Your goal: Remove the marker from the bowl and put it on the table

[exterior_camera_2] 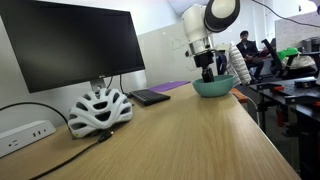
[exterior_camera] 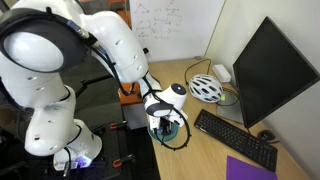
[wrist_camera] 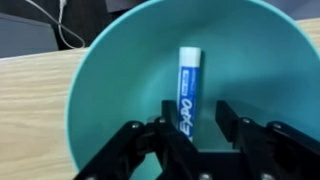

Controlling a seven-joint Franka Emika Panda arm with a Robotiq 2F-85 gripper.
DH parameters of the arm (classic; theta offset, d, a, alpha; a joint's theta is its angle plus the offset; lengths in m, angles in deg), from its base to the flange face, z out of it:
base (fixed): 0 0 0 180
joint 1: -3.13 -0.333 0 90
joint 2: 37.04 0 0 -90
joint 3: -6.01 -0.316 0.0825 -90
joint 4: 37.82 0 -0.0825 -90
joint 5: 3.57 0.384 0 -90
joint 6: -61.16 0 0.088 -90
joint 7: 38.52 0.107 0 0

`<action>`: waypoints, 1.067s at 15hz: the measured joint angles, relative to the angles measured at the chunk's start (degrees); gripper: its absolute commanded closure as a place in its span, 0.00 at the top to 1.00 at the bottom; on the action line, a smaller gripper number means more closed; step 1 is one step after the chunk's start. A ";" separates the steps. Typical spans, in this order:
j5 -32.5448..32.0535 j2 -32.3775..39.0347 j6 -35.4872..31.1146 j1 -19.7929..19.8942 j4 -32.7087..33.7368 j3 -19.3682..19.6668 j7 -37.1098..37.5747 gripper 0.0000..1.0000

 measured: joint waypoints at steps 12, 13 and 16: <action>-4.88 -16.22 11.37 -1.70 -2.66 -0.10 3.92 0.05; -5.71 -18.97 11.55 -1.69 -3.17 -0.42 6.02 0.05; -5.62 -23.21 11.66 -1.86 -3.23 -3.32 10.19 0.05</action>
